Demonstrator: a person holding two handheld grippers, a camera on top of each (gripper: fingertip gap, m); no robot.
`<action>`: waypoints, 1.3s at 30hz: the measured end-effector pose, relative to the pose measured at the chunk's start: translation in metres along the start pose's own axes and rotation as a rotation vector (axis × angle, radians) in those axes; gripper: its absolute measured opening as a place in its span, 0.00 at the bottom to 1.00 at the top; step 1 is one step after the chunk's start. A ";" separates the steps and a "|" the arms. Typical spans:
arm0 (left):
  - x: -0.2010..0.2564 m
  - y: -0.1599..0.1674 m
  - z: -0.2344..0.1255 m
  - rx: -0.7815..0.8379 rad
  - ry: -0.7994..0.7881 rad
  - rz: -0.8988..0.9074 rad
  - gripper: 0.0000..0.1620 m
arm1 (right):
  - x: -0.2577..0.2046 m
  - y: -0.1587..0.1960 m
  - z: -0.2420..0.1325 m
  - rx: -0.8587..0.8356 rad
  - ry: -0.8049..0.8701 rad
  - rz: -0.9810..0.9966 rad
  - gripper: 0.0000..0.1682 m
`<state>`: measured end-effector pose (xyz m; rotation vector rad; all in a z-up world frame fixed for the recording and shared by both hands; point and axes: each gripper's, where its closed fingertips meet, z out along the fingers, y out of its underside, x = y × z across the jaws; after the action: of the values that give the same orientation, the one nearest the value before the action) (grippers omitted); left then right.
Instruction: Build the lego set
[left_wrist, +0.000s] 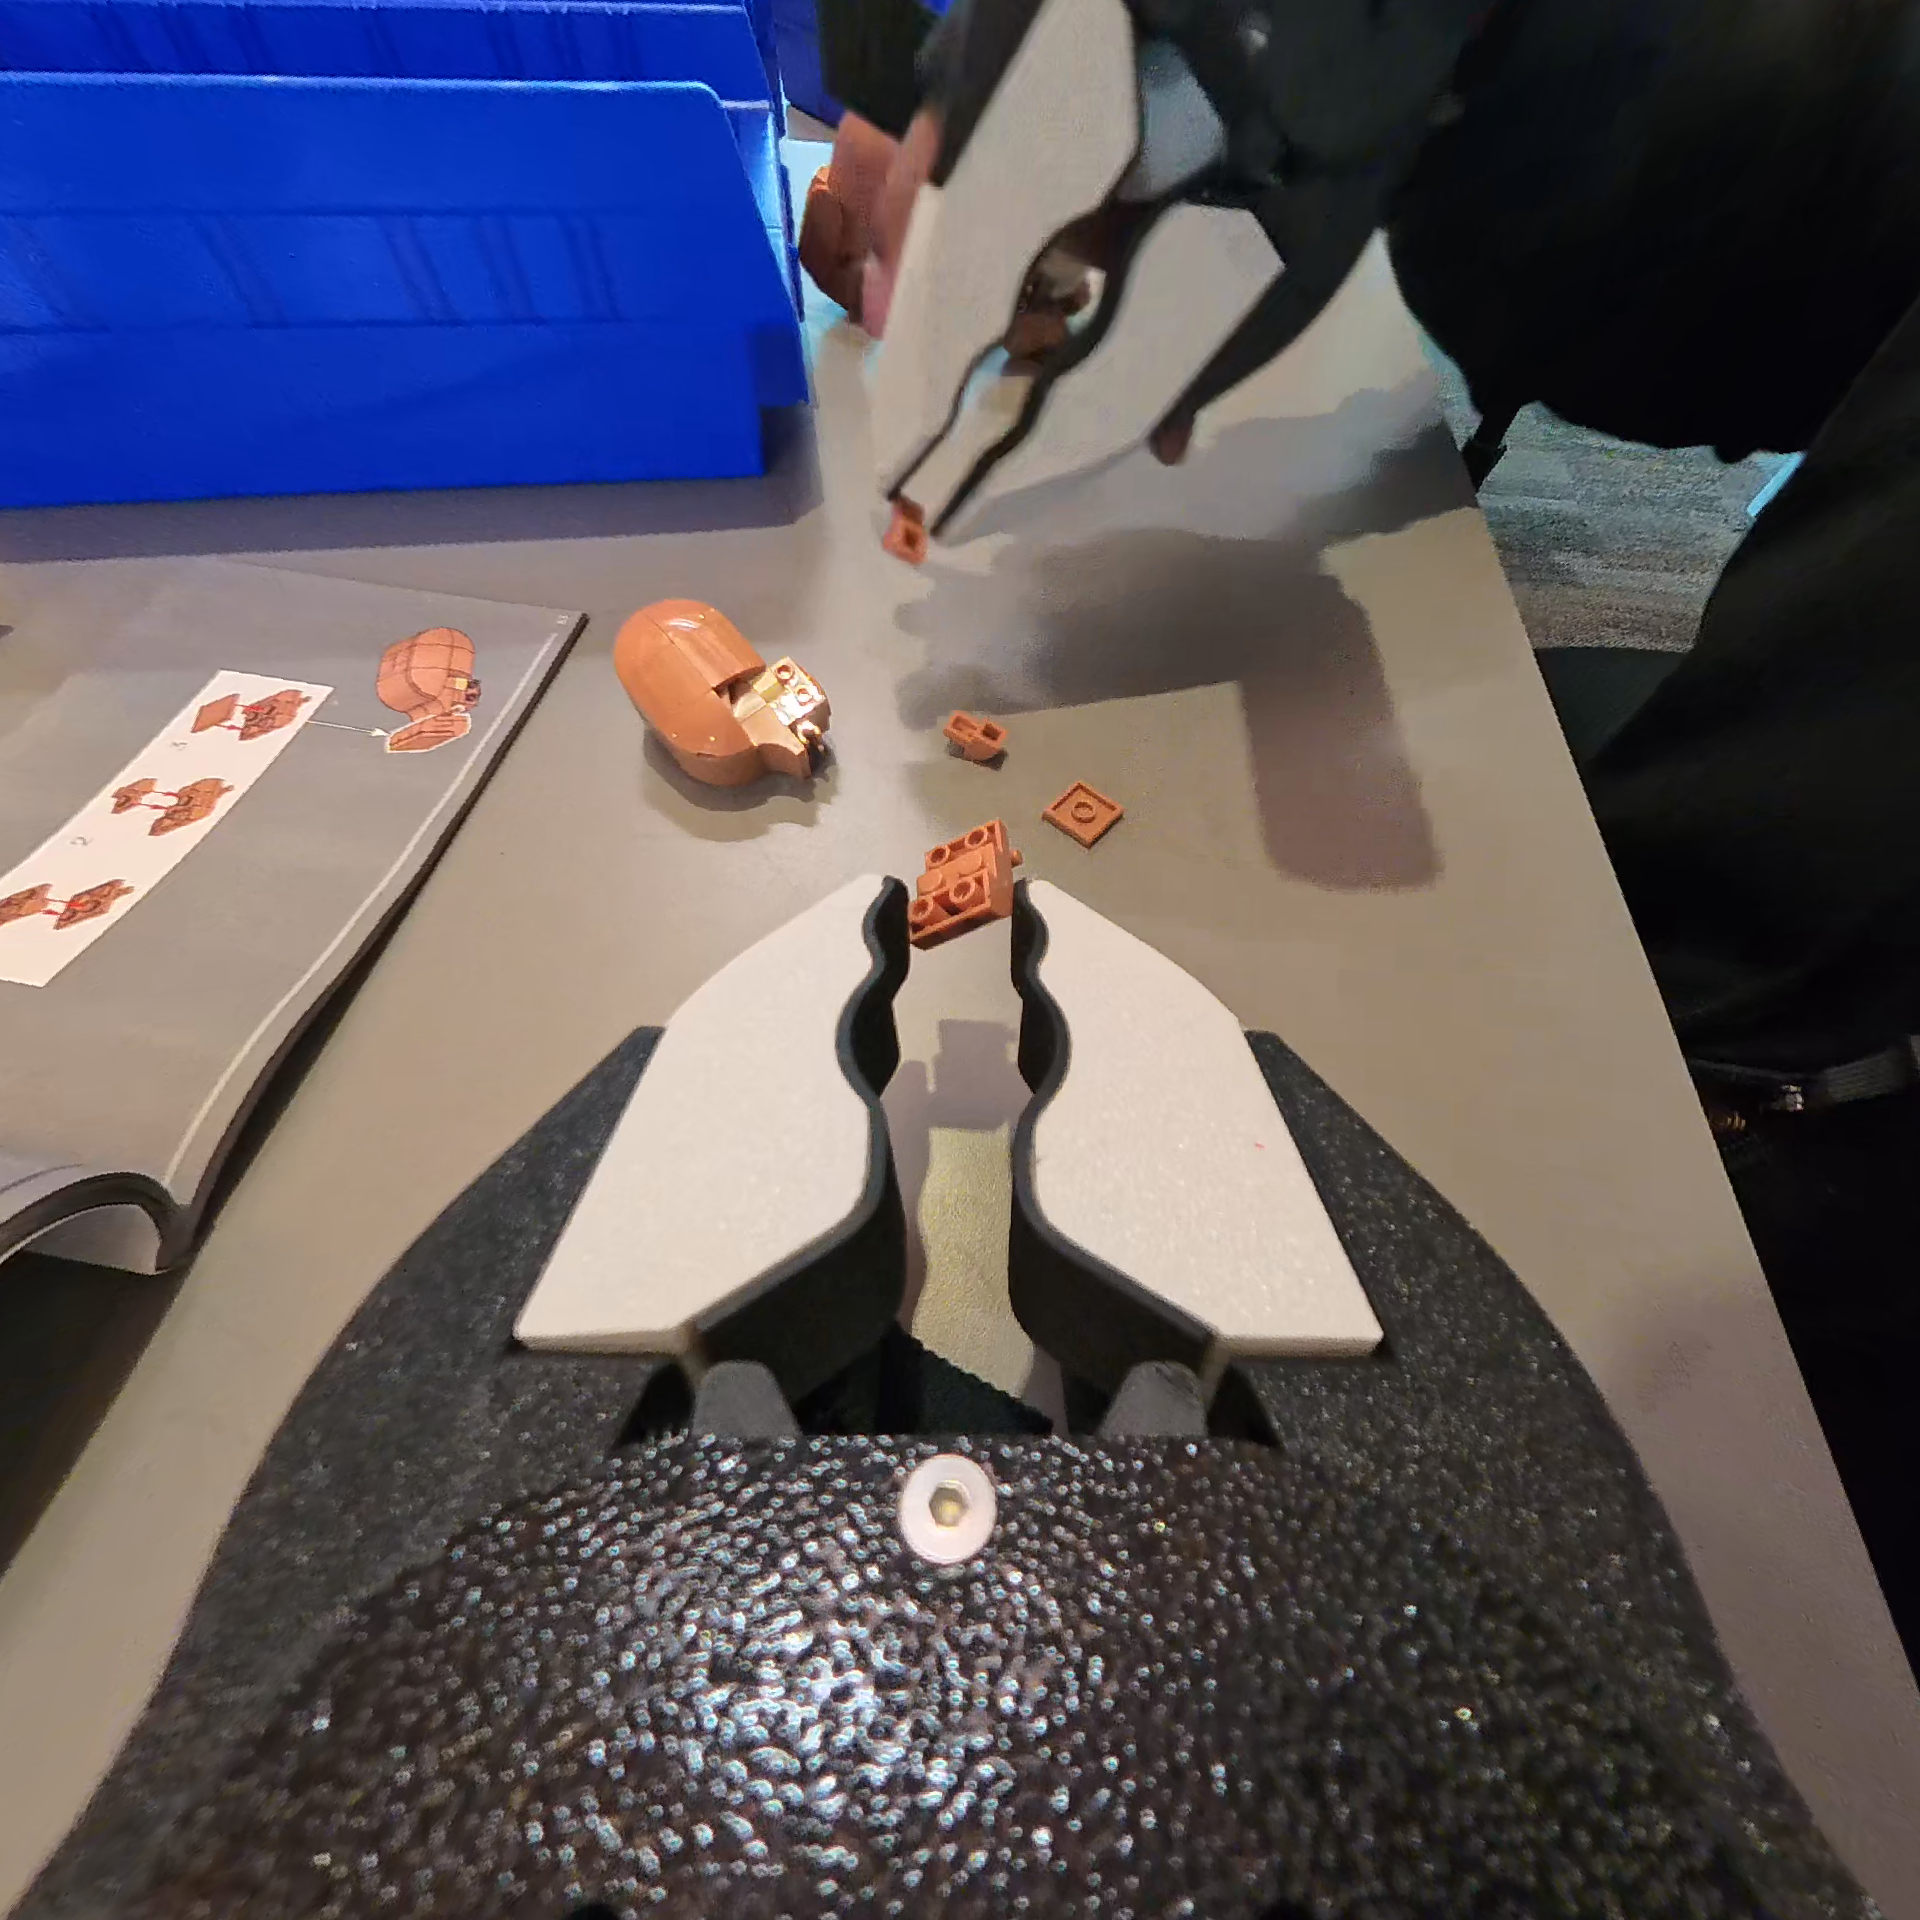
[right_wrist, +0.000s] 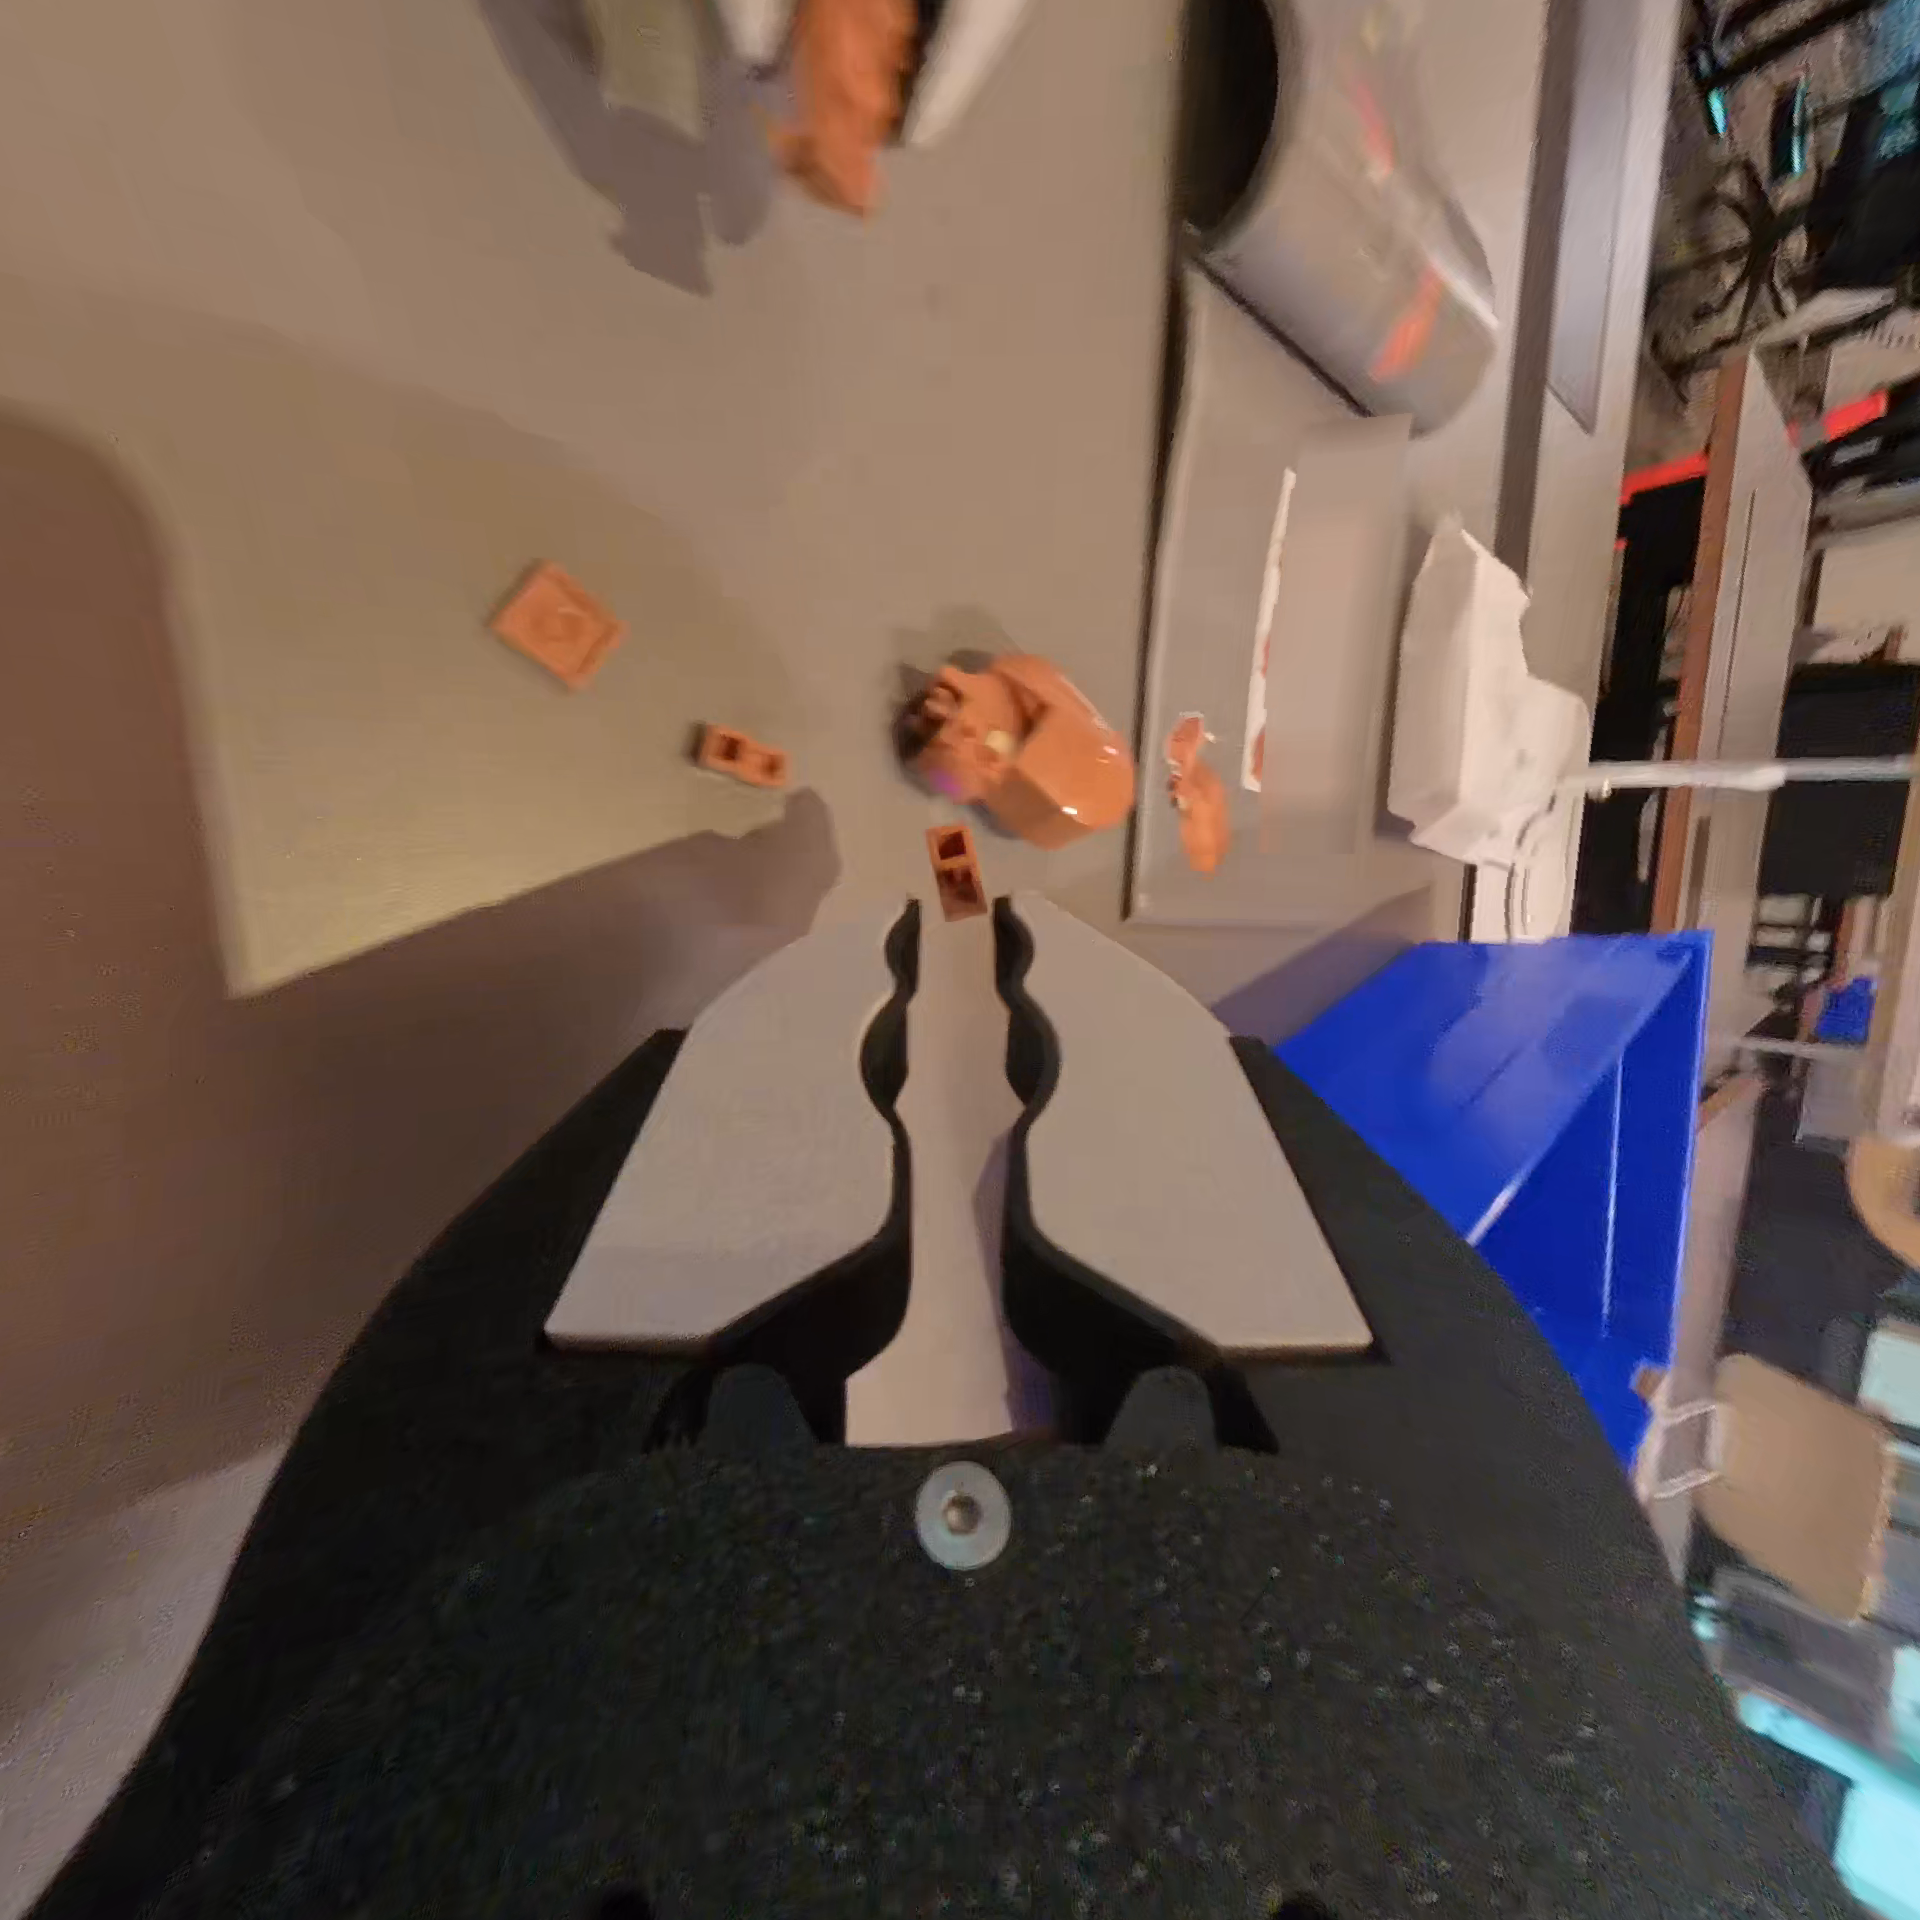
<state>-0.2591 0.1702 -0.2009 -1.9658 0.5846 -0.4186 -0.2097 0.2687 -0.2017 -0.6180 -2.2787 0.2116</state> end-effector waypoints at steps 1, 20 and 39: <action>0.000 0.000 0.000 -0.001 -0.001 0.001 0.12 | -0.011 0.000 0.000 -0.017 -0.026 -0.025 0.12; 0.000 0.001 -0.001 -0.002 -0.005 0.000 0.12 | -0.044 0.035 -0.017 -0.002 -0.239 0.311 0.13; 0.000 0.001 -0.001 -0.005 -0.003 0.004 0.12 | -0.045 0.073 -0.014 -0.164 -0.133 0.351 0.08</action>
<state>-0.2592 0.1692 -0.2015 -1.9693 0.5885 -0.4120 -0.1464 0.3099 -0.2444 -1.1211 -2.3152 0.2416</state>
